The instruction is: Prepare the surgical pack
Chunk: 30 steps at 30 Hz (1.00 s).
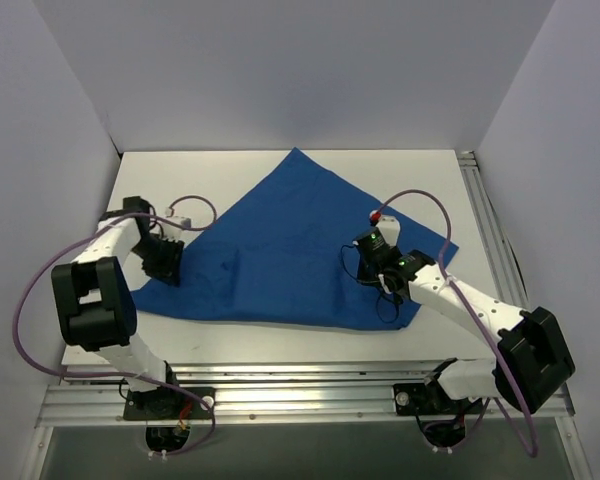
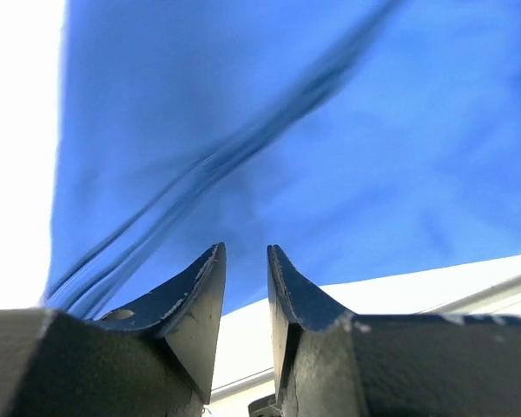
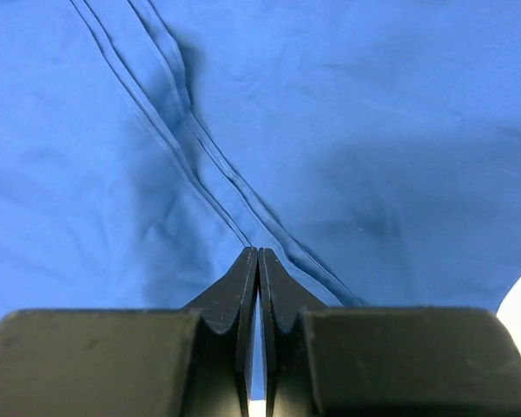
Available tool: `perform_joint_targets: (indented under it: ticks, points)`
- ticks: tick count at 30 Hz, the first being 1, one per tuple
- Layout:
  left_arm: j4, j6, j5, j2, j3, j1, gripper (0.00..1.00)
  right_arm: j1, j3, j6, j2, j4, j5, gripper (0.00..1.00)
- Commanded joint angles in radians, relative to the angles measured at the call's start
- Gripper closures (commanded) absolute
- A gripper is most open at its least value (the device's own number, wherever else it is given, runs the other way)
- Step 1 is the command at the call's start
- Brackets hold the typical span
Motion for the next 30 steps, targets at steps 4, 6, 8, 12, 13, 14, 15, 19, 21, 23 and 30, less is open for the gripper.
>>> perform_joint_targets:
  ticks: [4, 6, 8, 12, 13, 14, 15, 19, 21, 23, 30]
  points:
    - [-0.025, 0.091, -0.011, -0.023, -0.048, 0.25, 0.65, -0.01, 0.02, -0.042, 0.033, -0.038, 0.025, 1.0]
    - [0.024, 0.1, -0.029, 0.011, -0.064, 0.304, 0.65, -0.011, 0.022, -0.05, 0.061, -0.021, 0.022, 1.0]
    - [0.067, 0.097, -0.069, 0.072, -0.067, 0.371, 0.65, -0.013, 0.022, -0.057, 0.089, -0.008, 0.016, 1.0]
    - [0.17, 0.097, -0.115, 0.135, -0.096, 0.407, 0.66, -0.015, 0.017, -0.062, 0.13, 0.007, 0.025, 1.0]
    - [0.173, 0.101, -0.106, 0.137, -0.105, 0.407, 0.66, -0.015, 0.016, -0.062, 0.136, 0.008, 0.027, 1.0]
    - [0.173, 0.104, -0.077, 0.124, -0.108, 0.41, 0.65, -0.015, 0.013, -0.062, 0.136, 0.01, 0.028, 1.0]
    - [0.171, 0.106, -0.063, 0.115, -0.111, 0.41, 0.65, -0.015, 0.011, -0.06, 0.138, 0.01, 0.028, 1.0]
    - [0.128, 0.108, -0.011, 0.077, -0.076, 0.419, 0.64, -0.027, 0.02, -0.07, 0.121, 0.004, 0.042, 1.0]
    - [0.083, 0.1, 0.027, 0.054, -0.044, 0.451, 0.62, -0.056, 0.023, -0.085, 0.11, 0.004, 0.048, 1.0]
    - [0.047, 0.088, 0.06, 0.031, 0.013, 0.482, 0.62, -0.114, 0.023, -0.1, 0.089, 0.01, 0.042, 1.0]
    - [-0.05, 0.086, 0.161, -0.024, 0.108, 0.606, 0.48, -0.425, -0.043, -0.16, 0.008, 0.131, -0.116, 0.98]
